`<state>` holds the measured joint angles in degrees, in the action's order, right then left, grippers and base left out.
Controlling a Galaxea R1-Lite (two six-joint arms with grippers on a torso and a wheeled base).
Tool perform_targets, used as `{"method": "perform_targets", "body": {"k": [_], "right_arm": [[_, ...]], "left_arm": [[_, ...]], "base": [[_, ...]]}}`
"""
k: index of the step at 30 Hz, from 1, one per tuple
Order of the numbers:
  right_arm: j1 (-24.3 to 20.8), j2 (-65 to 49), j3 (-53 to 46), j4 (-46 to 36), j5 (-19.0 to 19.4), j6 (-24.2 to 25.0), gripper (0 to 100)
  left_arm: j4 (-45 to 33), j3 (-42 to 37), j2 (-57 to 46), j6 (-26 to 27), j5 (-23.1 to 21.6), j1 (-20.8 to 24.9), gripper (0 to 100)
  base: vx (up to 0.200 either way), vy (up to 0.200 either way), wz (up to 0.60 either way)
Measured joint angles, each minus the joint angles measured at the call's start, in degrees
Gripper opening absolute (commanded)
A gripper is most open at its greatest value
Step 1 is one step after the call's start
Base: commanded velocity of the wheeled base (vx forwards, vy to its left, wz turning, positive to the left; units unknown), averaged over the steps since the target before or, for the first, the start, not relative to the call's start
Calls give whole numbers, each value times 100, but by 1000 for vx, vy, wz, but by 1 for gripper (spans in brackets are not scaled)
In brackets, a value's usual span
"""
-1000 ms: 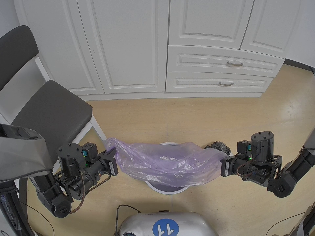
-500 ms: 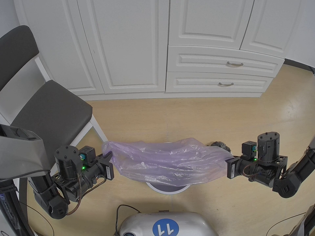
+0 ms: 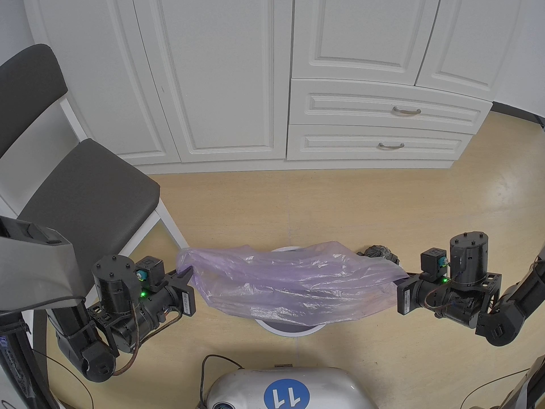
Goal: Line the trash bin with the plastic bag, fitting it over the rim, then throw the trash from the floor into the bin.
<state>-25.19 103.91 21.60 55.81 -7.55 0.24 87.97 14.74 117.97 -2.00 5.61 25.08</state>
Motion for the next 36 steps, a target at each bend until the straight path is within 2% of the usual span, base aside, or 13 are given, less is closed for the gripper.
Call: {"method": "perform_targets", "body": {"k": [15, 22, 30, 36], "right_arm": [[221, -173, -79, 0, -33, -350, 0], [429, -173, -112, -6, -33, -583, 0], [579, -179, -276, -28, -20, -1007, 0], [642, -207, -366, -15, -13, -1133, 0]], "left_arm": [[-9, -121, -250, 116, -26, -46, 0], [-11, -239, -286, 350, -474, -293, 0], [-9, -336, -319, 500, -539, -444, 0], [-11, -367, -325, 569, -558, -494, 0]], "base": [[0, 0, 0], [0, 0, 0], [0, 0, 0], [0, 0, 0]]}}
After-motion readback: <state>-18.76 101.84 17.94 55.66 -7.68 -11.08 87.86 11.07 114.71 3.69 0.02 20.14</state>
